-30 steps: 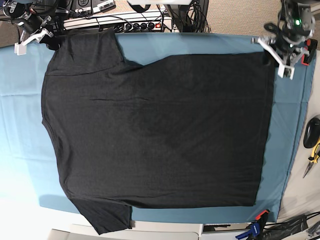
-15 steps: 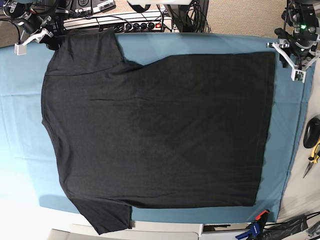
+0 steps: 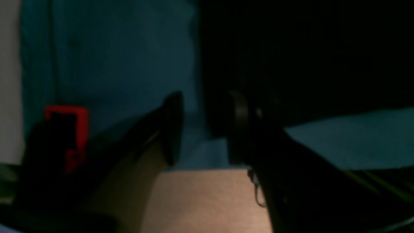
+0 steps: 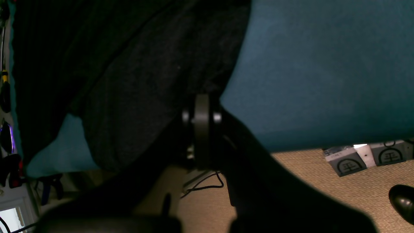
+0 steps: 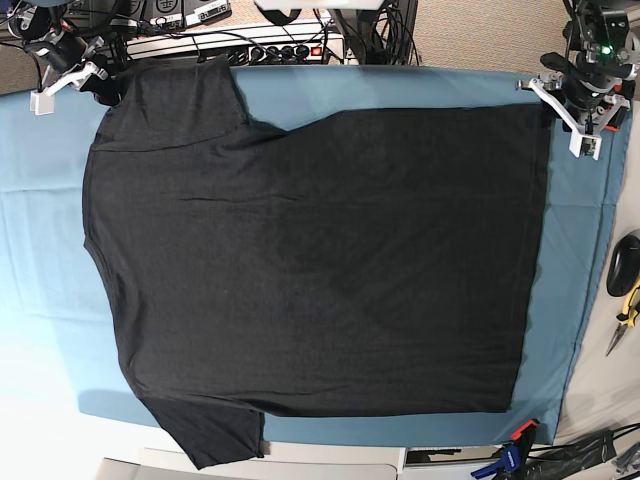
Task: Fold the T-shirt properly
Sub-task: 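Pinch the shoulder corners of the black shirt with both grippers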
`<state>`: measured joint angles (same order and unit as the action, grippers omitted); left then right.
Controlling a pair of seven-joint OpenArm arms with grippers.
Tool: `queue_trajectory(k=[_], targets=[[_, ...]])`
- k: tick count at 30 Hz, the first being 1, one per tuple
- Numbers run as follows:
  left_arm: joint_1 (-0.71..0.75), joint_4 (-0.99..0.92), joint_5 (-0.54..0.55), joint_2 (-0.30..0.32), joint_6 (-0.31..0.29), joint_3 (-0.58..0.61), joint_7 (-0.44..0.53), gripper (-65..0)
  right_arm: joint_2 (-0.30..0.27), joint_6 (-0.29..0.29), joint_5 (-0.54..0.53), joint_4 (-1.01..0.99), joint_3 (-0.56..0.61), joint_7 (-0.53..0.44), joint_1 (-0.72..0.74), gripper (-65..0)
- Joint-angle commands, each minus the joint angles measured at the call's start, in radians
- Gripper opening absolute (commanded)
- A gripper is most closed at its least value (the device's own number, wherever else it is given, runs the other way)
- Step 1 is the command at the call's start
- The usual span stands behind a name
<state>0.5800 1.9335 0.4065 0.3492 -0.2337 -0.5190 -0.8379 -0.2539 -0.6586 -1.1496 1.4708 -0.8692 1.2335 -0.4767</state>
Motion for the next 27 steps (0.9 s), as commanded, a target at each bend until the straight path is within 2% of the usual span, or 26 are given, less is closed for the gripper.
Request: queue_trajectory(k=[1, 3, 4, 10, 13, 17, 21, 23, 25, 27], targets=[[0.004, -0.007, -0.001, 0.014, 0.003, -0.018, 0.007, -41.7, -0.009, 0.008, 0.047, 0.002, 0.0, 0.029, -0.008, -65.0], [-0.003, -0.056, 0.029, 0.014, -0.009, -0.041, 0.007, -41.7, -0.009, 0.008, 0.047, 0.002, 0.0, 0.029, -0.008, -65.0], [-0.013, -0.079, 0.067, 0.014, -0.034, -0.058, 0.002, -41.7, -0.009, 0.008, 0.047, 0.002, 0.0, 0.029, -0.008, -65.0], [-0.064, -0.175, 0.363, 0.014, -0.17, -0.143, -0.099, -41.7, -0.009, 0.008, 0.047, 0.002, 0.0, 0.029, -0.008, -65.0], [-0.08, -0.193, 0.475, 0.013, -0.214, -0.146, -0.158, -41.7, -0.009, 0.008, 0.047, 0.002, 0.0, 0.029, -0.008, -65.0], [-0.081, -0.197, 0.565, 0.013, -0.245, -0.146, -0.206, -41.7, -0.009, 0.008, 0.047, 0.002, 0.0, 0.03, -0.008, -65.0], [-0.082, -0.197, 0.586, 0.014, -0.266, -0.146, -0.211, -42.4, -0.009, 0.008, 0.046, 0.002, 0.0, 0.026, -0.008, -65.0], [-0.082, -0.197, 0.586, 0.014, -0.266, -0.146, -0.206, -50.9, -0.009, 0.008, 0.038, 0.002, 0.0, 0.016, -0.008, -65.0], [-0.081, -0.197, 0.586, 0.014, -0.266, -0.146, -0.19, -65.0, -0.009, -0.005, 0.023, 0.002, 0.0, 0.008, -0.008, -65.0], [-0.082, -0.197, 0.586, 0.014, -0.266, -0.146, -0.182, -65.0, -0.009, -0.04, -0.006, 0.002, 0.0, 0.008, -0.008, -65.0]])
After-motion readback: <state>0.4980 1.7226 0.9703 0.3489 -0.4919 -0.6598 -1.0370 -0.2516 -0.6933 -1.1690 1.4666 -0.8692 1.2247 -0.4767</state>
